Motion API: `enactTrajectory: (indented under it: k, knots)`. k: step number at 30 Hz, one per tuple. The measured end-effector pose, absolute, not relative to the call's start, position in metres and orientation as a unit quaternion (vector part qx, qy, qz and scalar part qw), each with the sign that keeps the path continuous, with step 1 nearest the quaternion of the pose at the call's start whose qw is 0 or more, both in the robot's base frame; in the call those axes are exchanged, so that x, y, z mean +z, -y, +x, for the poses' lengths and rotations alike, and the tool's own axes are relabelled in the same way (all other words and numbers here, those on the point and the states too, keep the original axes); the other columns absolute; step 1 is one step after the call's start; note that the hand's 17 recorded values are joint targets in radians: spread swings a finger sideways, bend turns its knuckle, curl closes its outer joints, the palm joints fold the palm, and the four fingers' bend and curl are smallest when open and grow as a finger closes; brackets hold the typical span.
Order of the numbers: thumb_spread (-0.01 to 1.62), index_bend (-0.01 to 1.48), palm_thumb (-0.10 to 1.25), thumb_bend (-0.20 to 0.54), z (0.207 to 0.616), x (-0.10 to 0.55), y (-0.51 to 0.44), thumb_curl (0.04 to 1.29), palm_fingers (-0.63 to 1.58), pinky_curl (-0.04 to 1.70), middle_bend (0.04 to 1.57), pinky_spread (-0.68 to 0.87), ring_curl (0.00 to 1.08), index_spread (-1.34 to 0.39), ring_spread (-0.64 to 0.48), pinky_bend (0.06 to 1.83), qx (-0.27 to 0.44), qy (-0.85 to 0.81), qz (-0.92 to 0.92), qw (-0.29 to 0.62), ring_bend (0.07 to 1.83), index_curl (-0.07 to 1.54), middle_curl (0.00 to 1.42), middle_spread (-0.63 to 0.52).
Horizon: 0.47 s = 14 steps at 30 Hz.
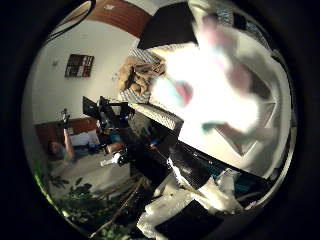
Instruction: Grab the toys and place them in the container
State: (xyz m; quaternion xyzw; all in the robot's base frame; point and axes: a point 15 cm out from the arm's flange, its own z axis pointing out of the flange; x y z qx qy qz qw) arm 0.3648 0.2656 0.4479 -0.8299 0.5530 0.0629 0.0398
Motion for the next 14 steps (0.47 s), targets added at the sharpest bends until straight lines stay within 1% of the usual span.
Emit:
enactTrajectory:
  k: [3,9,14]
  knots:
    - [1.25,0.17,0.59,-0.017,0.367,0.447,-0.262,0.39,0.01,0.47,0.19,0.53,0.29,-0.47,0.26,0.70,0.062,-0.548,-0.834,0.040,0.38,0.42,0.40,0.05]
    - [1.24,0.18,0.60,-0.015,0.373,0.455,-0.247,0.37,0.04,0.40,0.18,0.55,0.26,-0.47,0.27,0.66,0.059,-0.557,-0.827,0.048,0.34,0.36,0.34,0.06]
    - [1.23,0.18,0.60,-0.016,0.355,0.468,-0.223,0.36,0.06,0.36,0.18,0.54,0.25,-0.46,0.27,0.65,0.065,-0.562,-0.824,0.034,0.31,0.34,0.31,0.06]
